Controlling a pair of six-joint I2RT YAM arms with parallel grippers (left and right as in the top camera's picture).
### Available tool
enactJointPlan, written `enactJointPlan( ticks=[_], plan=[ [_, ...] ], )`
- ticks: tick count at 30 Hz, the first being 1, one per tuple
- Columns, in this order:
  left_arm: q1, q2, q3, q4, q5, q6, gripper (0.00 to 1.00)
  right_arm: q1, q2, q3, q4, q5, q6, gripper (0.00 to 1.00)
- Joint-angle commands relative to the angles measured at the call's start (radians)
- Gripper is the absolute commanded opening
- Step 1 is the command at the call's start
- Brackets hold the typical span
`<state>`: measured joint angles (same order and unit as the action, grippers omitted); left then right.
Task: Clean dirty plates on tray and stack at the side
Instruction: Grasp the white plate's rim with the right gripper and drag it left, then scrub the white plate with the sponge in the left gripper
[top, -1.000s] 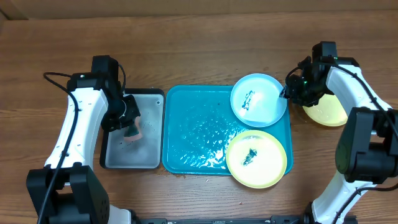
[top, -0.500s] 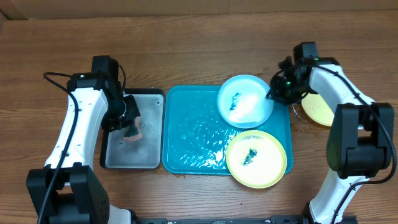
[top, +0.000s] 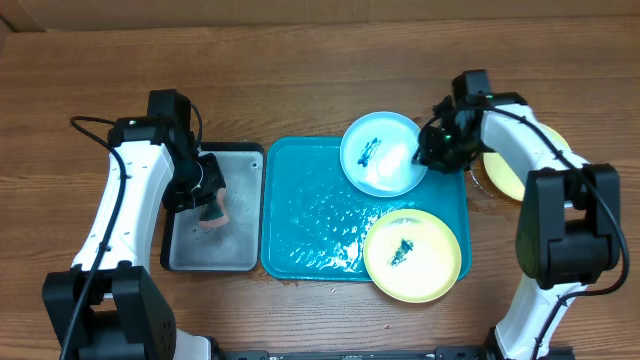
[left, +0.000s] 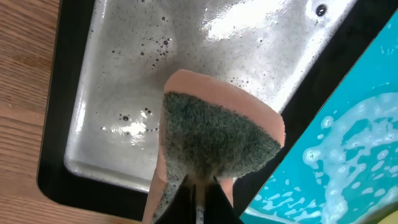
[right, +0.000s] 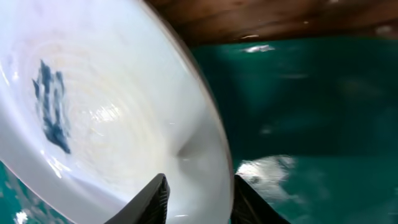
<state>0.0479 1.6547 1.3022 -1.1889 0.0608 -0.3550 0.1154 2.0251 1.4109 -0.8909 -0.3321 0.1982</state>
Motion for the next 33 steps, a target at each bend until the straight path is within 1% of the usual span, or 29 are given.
enactJointPlan(
  ticks=[1,3,6,7,15,20,25,33],
  plan=[
    [0.002,-0.023,-0.003,-0.004,0.011,0.027,0.04,0.060,0.008,-0.004,0.021,0.016,0.047,0.31],
    [0.002,-0.023,-0.003,-0.004,0.011,0.027,0.04,0.083,0.008,-0.004,0.023,0.059,0.080,0.23],
    [0.002,-0.023,-0.003,-0.004,0.011,0.027,0.04,0.107,0.008,-0.004,0.014,0.097,0.109,0.05],
    [0.002,-0.023,-0.003,-0.004,0.011,0.027,0.04,0.112,0.008,-0.004,0.011,0.096,0.110,0.04],
    [-0.002,-0.023,-0.003,0.012,0.019,0.028,0.04,0.197,0.008,-0.004,-0.008,0.096,0.109,0.04],
    [-0.045,-0.023,-0.003,0.049,0.067,0.078,0.04,0.296,0.008,-0.004,-0.001,0.098,0.097,0.04],
    [-0.123,-0.023,-0.003,0.093,0.071,0.087,0.04,0.340,0.008,-0.004,-0.005,0.111,0.108,0.04],
    [-0.300,0.013,-0.003,0.165,0.063,0.090,0.04,0.340,0.008,-0.004,-0.012,0.110,0.110,0.04]
  ],
)
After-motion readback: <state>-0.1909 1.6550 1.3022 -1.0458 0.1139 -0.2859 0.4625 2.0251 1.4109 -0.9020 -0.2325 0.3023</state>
